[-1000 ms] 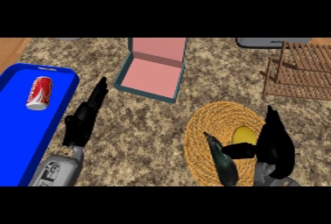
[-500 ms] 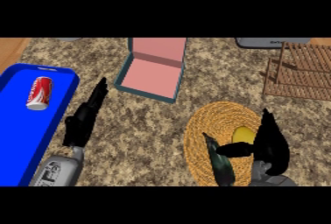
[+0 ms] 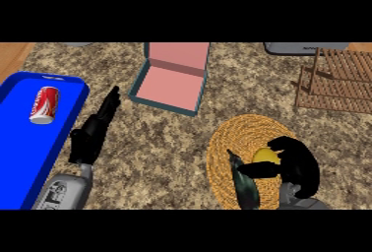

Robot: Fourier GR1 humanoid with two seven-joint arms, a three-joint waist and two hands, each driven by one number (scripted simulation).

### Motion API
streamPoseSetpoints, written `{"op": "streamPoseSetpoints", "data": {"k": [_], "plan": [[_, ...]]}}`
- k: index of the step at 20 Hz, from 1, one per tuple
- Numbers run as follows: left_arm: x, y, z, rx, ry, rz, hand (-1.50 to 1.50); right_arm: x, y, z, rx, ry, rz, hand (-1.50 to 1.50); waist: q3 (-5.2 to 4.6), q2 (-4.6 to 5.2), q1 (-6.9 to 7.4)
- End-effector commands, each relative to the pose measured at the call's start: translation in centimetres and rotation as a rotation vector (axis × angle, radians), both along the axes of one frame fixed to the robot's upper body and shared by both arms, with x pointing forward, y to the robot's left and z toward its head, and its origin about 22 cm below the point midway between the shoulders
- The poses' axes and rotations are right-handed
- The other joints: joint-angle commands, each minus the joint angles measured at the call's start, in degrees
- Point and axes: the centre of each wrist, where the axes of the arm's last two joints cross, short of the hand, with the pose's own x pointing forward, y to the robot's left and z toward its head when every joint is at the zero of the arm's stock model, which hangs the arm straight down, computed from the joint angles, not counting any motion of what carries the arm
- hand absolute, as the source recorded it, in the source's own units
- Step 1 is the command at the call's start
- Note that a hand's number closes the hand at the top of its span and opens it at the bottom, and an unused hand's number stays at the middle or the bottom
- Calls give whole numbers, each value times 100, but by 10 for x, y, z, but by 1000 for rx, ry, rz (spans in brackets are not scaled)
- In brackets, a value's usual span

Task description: Pick the lemon from the placemat and place it in the tiered shelf

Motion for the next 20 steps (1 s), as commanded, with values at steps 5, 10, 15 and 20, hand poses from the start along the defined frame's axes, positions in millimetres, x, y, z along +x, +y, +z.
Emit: {"op": "streamPoseSetpoints", "data": {"k": [5,10,15,20], "plan": [[-12,-2,1,-3,-4,6,0,-8,22,-10,-91,13,-33,150,26,38,12],[-15,-7,-7,9,4,0,0,-11,9,10,-56,-57,166,150,26,37,8],[-7,0,-4,10,5,16,0,-28,-16,36,-20,-126,598,150,29,26,-27],[-5,-1,9,-4,5,10,0,-48,-14,78,172,-424,545,150,30,9,-58]]}}
